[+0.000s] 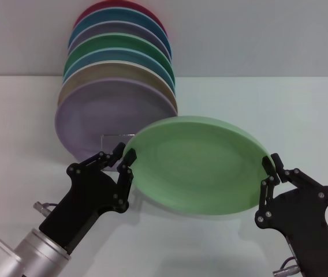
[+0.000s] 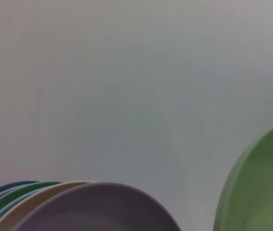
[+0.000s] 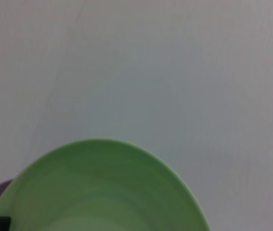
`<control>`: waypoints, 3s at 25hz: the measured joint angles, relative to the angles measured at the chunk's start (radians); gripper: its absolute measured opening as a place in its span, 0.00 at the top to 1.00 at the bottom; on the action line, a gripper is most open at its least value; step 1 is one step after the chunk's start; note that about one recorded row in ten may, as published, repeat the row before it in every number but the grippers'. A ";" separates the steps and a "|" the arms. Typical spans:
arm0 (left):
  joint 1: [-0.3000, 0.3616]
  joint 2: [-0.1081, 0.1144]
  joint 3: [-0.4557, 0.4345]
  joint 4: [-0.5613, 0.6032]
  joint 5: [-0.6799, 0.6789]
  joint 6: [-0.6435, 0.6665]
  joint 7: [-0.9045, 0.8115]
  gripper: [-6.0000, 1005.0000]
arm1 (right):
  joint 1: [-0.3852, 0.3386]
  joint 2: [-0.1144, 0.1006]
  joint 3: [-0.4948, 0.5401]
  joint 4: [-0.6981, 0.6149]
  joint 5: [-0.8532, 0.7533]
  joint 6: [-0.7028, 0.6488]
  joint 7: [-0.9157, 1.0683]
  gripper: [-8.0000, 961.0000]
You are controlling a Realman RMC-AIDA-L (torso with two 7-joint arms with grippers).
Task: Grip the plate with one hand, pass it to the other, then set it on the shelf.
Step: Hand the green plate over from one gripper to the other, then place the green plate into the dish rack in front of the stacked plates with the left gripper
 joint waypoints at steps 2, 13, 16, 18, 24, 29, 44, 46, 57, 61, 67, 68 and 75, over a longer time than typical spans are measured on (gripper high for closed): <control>-0.001 0.000 0.000 0.000 0.000 -0.002 0.000 0.87 | 0.000 0.000 0.000 0.000 0.000 0.001 0.000 0.97; 0.001 -0.001 0.000 -0.001 0.000 -0.003 0.002 0.91 | 0.001 0.000 0.000 -0.001 0.000 0.002 0.000 0.97; 0.005 0.001 0.000 -0.004 -0.003 -0.003 0.021 0.93 | 0.000 0.000 0.000 -0.001 -0.002 0.003 0.000 0.97; 0.007 0.001 0.000 -0.005 -0.004 -0.003 0.028 0.93 | 0.000 0.000 0.000 -0.002 -0.004 0.003 0.000 0.97; 0.010 -0.001 -0.002 -0.009 -0.007 -0.003 0.036 0.97 | 0.000 0.000 -0.002 0.000 -0.006 0.005 -0.020 0.97; 0.015 -0.001 -0.013 -0.014 -0.006 -0.003 0.037 0.96 | 0.002 0.001 -0.004 0.000 -0.008 0.006 -0.020 0.97; 0.022 0.001 -0.016 -0.012 -0.008 0.002 0.059 0.94 | 0.021 0.002 -0.018 -0.010 -0.008 0.003 -0.022 0.95; 0.027 0.001 -0.018 -0.015 -0.008 0.002 0.077 0.94 | 0.024 0.001 -0.019 -0.010 -0.008 0.002 -0.022 0.95; 0.048 0.006 -0.095 -0.015 -0.008 0.015 0.080 0.93 | 0.030 -0.003 -0.100 -0.031 -0.042 -0.148 -0.007 0.75; 0.072 0.010 -0.127 -0.016 -0.006 0.090 0.062 0.93 | 0.035 -0.007 -0.172 -0.045 -0.051 -0.254 0.009 0.74; 0.088 0.013 -0.184 0.015 -0.004 0.191 -0.079 0.92 | 0.039 0.000 -0.187 -0.109 -0.051 -0.258 0.053 0.74; 0.090 0.013 -0.193 0.018 -0.003 0.201 -0.091 0.92 | 0.039 0.000 -0.187 -0.119 -0.050 -0.259 0.067 0.74; 0.056 0.016 -0.249 0.062 -0.002 0.226 -0.121 0.91 | 0.039 0.005 -0.176 -0.206 -0.040 -0.252 0.123 0.74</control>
